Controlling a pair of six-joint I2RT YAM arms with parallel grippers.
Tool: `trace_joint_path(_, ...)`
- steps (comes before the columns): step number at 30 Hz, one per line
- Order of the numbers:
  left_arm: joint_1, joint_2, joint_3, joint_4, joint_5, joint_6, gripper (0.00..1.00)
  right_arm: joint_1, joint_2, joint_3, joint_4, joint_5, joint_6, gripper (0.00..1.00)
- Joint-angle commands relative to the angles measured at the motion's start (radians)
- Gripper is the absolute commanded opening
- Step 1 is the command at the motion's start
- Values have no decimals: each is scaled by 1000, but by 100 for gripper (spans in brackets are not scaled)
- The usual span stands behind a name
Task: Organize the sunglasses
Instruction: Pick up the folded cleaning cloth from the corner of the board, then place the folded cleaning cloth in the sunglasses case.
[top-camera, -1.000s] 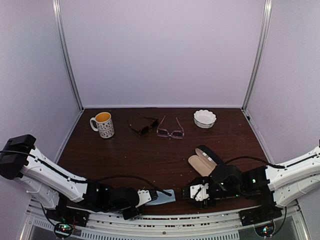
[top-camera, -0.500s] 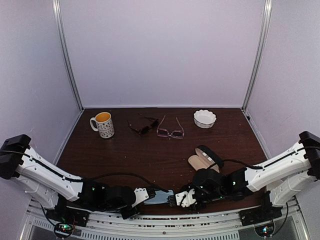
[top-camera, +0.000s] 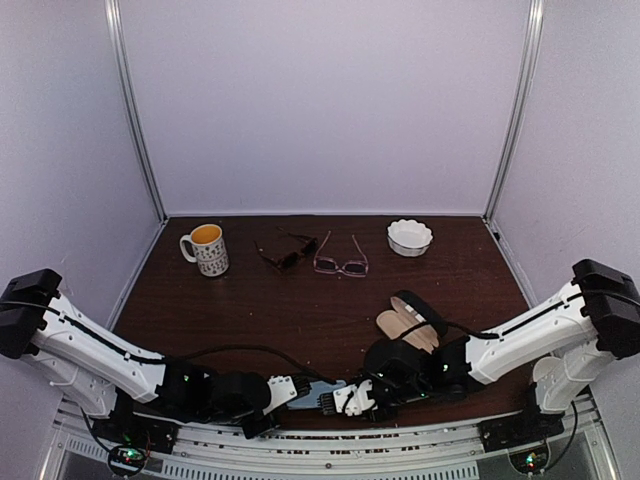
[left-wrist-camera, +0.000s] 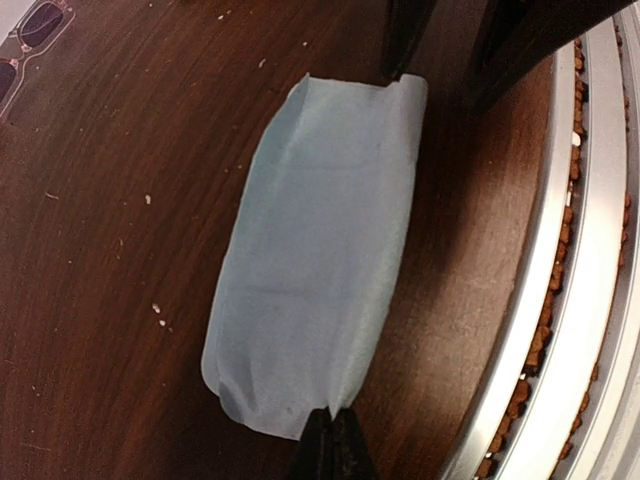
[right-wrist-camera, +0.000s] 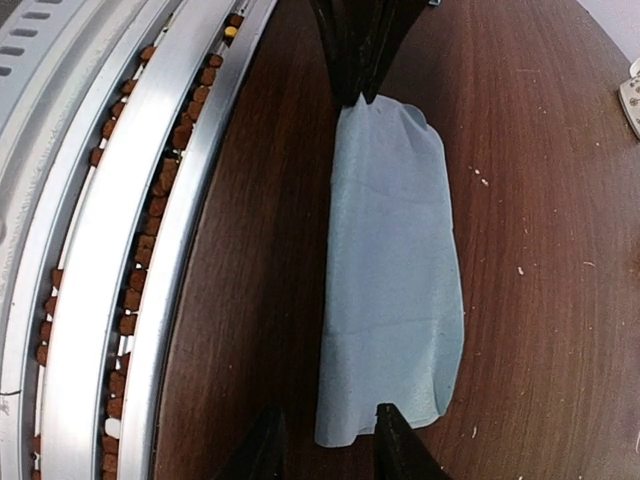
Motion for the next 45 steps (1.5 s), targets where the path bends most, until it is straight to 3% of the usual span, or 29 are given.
trace_joint_path(1,4,-6,-10,37,11,-14,0,4,24,18,8,15,11,32)
trace_joint_path(10,4,1,-10,43,9,-14,0,3,98,20,18,75,17,27)
trace_joint_path(23,4,1,-5,39,5,-11,0,3,101,-9,46,111,59,5)
trace_joint_path(28,4,-4,53,-25,29,6,0,4,51,-50,86,133,119,0)
trace_joint_path(45,15,34,206,-109,74,78,0,22,-252,-195,10,191,349,0)
